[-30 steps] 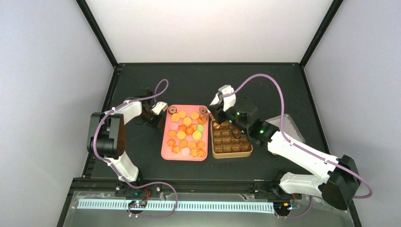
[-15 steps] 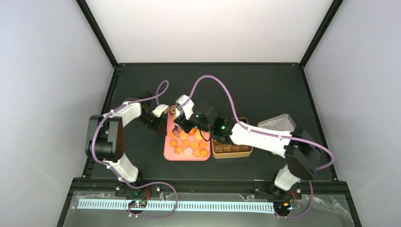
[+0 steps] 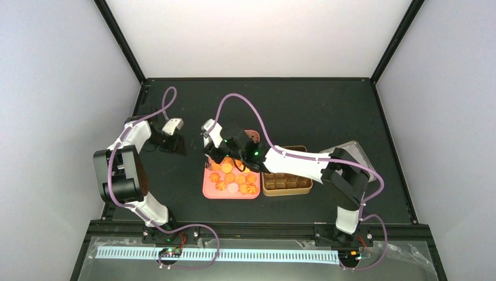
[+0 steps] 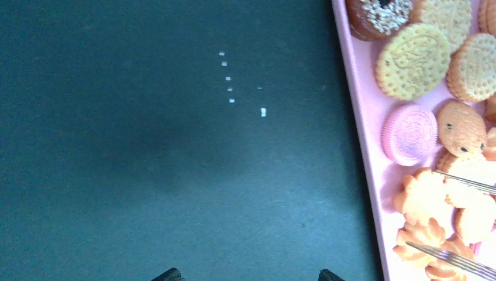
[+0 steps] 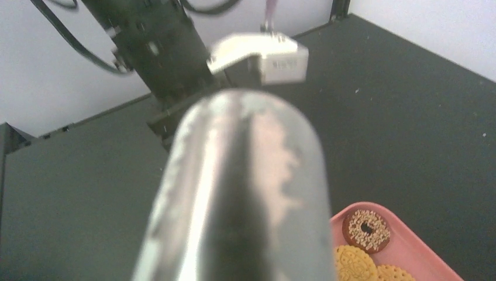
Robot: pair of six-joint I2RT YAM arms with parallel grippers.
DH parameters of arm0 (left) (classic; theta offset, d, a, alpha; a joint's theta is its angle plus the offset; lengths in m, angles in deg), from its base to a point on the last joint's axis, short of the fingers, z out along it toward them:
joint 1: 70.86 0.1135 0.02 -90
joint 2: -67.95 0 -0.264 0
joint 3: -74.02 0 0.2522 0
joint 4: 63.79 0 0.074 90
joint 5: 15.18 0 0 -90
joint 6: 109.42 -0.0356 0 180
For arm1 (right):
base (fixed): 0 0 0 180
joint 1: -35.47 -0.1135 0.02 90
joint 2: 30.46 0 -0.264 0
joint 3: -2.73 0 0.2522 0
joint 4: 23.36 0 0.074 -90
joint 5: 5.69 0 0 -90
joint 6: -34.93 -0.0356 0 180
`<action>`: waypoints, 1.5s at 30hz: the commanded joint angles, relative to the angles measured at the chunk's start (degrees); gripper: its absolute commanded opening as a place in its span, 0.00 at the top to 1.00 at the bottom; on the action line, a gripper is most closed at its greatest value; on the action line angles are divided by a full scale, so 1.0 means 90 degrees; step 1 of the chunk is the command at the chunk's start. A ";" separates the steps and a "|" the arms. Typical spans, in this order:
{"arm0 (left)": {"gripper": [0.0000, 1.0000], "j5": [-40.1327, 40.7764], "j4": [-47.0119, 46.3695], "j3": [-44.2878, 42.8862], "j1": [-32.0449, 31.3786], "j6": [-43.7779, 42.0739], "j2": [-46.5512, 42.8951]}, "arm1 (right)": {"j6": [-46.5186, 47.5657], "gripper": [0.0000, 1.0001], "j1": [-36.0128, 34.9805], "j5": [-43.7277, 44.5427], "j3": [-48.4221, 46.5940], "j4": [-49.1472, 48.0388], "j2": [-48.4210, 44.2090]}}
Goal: Pack the cookies
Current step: Pick up the fake cookies from the plate, then place the fake cookies in the empty pocket of the box.
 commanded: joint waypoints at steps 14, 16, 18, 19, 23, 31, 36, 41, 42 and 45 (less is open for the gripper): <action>0.39 -0.0155 0.0225 -0.0377 0.0292 -0.0015 0.0034 | 0.0046 0.76 -0.0023 0.0103 0.0013 -0.0136 0.0275; 0.39 -0.0199 0.0234 -0.0408 0.0304 0.0011 0.0055 | 0.0018 0.87 -0.0025 0.0222 0.0030 -0.0118 0.0231; 0.39 -0.0243 0.0262 -0.0427 0.0301 0.0040 0.0067 | 0.0008 0.94 -0.0025 0.0291 -0.0011 -0.0068 0.0195; 0.39 -0.0255 0.0267 -0.0437 0.0300 0.0056 0.0070 | 0.0008 0.97 -0.0020 0.0320 -0.0025 -0.0044 0.0168; 0.40 -0.0292 0.0255 -0.0448 0.0299 0.0080 0.0038 | 0.0018 0.99 -0.0014 0.0409 -0.0061 -0.0006 0.0009; 0.41 -0.0360 0.0257 -0.0525 0.0301 0.0117 0.0044 | -0.0135 0.99 0.0274 0.0484 0.0247 0.0019 -0.1233; 0.42 -0.0460 0.0220 -0.0545 0.0306 0.0163 0.0074 | -0.0160 0.99 0.0740 0.0696 0.1208 0.0193 -0.2627; 0.42 -0.0587 0.0151 -0.0536 0.0294 0.0227 0.0093 | -0.0262 0.99 0.1430 0.0962 0.2395 0.0629 -0.3927; 0.42 -0.0612 0.0149 -0.0536 0.0289 0.0240 0.0100 | -0.0291 0.99 0.1553 0.0999 0.2600 0.0702 -0.4126; 0.42 -0.0645 0.0147 -0.0534 0.0290 0.0246 0.0109 | -0.0331 0.99 0.1804 0.1126 0.3074 0.0870 -0.4625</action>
